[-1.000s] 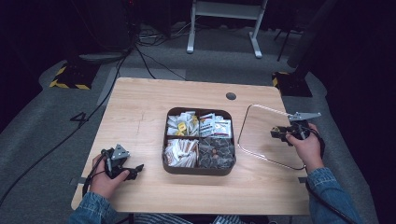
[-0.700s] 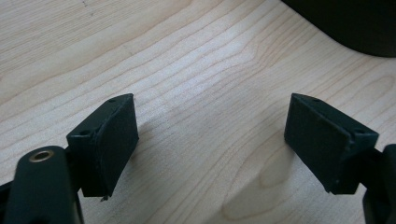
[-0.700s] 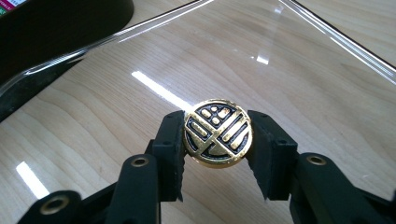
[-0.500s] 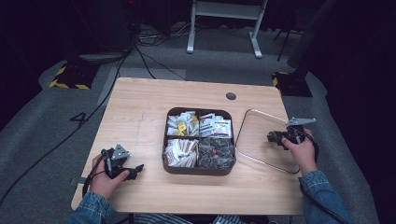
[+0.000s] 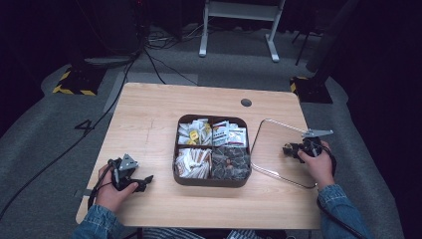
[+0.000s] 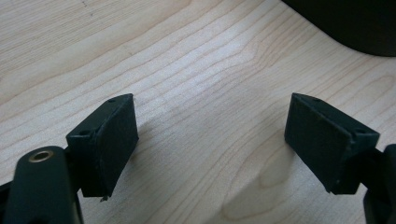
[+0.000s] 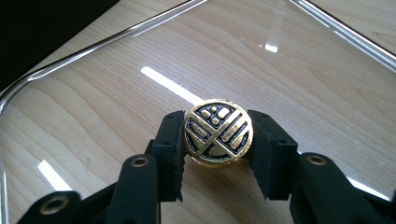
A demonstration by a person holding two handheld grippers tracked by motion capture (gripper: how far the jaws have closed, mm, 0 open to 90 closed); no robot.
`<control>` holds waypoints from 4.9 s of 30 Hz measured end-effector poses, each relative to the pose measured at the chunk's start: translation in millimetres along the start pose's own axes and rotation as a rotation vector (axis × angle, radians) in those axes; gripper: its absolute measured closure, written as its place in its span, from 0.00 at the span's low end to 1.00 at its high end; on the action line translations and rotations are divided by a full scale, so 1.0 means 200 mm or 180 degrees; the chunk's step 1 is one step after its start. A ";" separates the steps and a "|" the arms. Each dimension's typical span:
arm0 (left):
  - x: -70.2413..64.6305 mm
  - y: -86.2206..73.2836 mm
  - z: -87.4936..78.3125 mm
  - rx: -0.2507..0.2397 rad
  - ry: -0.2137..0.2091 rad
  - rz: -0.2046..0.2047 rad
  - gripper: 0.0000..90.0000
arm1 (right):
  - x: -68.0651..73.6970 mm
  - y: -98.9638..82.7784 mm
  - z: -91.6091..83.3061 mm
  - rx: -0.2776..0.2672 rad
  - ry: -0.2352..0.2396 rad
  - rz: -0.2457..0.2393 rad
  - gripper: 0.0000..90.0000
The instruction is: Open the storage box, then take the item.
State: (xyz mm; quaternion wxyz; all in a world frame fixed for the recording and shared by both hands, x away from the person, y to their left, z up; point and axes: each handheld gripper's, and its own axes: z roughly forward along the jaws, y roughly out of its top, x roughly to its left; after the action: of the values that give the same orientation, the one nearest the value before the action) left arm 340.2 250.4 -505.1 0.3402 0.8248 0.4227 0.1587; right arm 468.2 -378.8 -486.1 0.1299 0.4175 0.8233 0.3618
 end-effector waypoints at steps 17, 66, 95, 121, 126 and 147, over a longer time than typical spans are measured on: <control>0.00 0.00 0.00 -0.0013 0.0022 -0.0021 0.20 | 0.04 0.00 0.02 -0.0183 -0.0203 0.0241 0.36; -0.32 0.46 -0.05 -0.0288 -0.0563 0.0141 0.31 | 0.35 0.00 -0.18 -0.0536 -0.0059 -0.0041 0.35; -0.41 0.52 0.18 0.0059 -0.0642 0.0247 0.37 | 0.45 -0.02 -0.22 -0.0597 0.0032 -0.0179 0.35; -0.40 0.54 0.11 0.0165 -0.0912 0.0216 0.89 | 0.48 -0.02 -0.20 -0.0584 0.0101 -0.0250 0.35; -0.39 0.54 0.10 0.0126 -0.0975 0.0172 0.90 | 0.48 -0.02 -0.20 -0.0578 0.0112 -0.0248 0.35; -0.38 0.55 0.05 -0.0012 -0.1048 0.0178 0.92 | 0.49 -0.02 -0.19 -0.0557 0.0127 -0.0257 0.35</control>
State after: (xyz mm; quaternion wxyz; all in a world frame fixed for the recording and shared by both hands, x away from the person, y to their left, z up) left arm 365.8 139.3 -434.1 0.4018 0.8505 0.3379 0.0315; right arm 385.8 -321.8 -454.0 0.1639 0.3637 0.8071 0.4351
